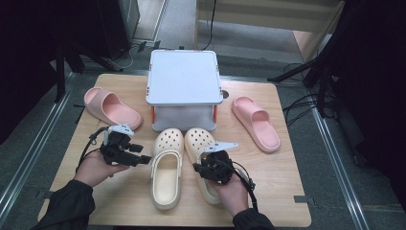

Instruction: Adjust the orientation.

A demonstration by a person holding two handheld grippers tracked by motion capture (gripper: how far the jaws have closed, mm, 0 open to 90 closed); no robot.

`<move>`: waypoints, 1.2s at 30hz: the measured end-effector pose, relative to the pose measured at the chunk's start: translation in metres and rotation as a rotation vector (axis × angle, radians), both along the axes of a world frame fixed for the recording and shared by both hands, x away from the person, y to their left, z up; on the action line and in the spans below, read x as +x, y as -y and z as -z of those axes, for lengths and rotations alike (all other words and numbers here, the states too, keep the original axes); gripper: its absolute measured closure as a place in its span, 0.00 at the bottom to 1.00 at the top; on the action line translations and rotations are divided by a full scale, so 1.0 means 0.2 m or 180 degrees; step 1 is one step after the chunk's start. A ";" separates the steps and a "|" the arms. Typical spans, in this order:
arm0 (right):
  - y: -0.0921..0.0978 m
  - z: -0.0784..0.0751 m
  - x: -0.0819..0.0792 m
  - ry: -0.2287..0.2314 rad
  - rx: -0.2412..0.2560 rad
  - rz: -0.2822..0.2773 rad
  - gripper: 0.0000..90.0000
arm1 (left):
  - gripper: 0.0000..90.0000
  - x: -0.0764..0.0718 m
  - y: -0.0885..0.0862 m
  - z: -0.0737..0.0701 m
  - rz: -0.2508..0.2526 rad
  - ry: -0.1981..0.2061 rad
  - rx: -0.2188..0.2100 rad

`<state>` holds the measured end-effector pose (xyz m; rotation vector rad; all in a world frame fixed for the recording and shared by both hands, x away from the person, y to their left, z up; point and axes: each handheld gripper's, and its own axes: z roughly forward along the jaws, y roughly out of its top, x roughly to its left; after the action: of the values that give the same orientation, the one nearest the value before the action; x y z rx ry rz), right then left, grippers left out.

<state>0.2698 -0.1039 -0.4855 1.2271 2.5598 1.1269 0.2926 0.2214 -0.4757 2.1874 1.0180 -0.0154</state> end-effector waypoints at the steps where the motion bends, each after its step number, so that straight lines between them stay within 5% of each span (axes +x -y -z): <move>1: 0.00 0.00 0.00 -0.0013 0.0011 -0.0018 0.78 | 0.40 0.00 0.00 0.00 -0.0006 0.0011 -0.0005; 5: 0.02 -0.02 0.01 0.0009 0.0083 -0.0061 0.78 | 0.39 -0.01 0.00 0.00 -0.0012 0.0006 -0.0012; 6: 0.06 -0.06 0.00 0.0039 0.0217 -0.0096 0.78 | 0.39 -0.02 0.00 0.00 -0.0023 0.0010 -0.0005; 11: 0.14 -0.14 -0.02 0.0139 0.0326 -0.0134 0.87 | 0.41 -0.03 -0.01 0.00 -0.0039 0.0012 -0.0012; 15: 0.26 -0.20 -0.01 0.0188 0.0335 -0.0070 0.98 | 0.53 -0.02 -0.03 0.00 -0.0194 -0.0131 -0.0121; 18: 0.35 -0.21 0.02 0.0228 0.0322 0.0032 0.99 | 0.64 -0.02 -0.05 0.00 -0.0214 -0.0124 -0.0130; 25: 0.47 -0.11 0.13 0.0060 0.0147 0.0171 0.93 | 0.78 0.01 -0.03 0.04 -0.0162 -0.0183 -0.0064; 36: 0.39 0.00 0.20 -0.0074 -0.0121 0.0091 0.94 | 0.79 0.05 0.05 0.13 -0.0067 -0.0298 0.0086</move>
<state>0.3105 -0.1828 -0.4851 1.2713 2.5595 1.0597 0.3019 0.2111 -0.5009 2.2179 1.0990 -0.0956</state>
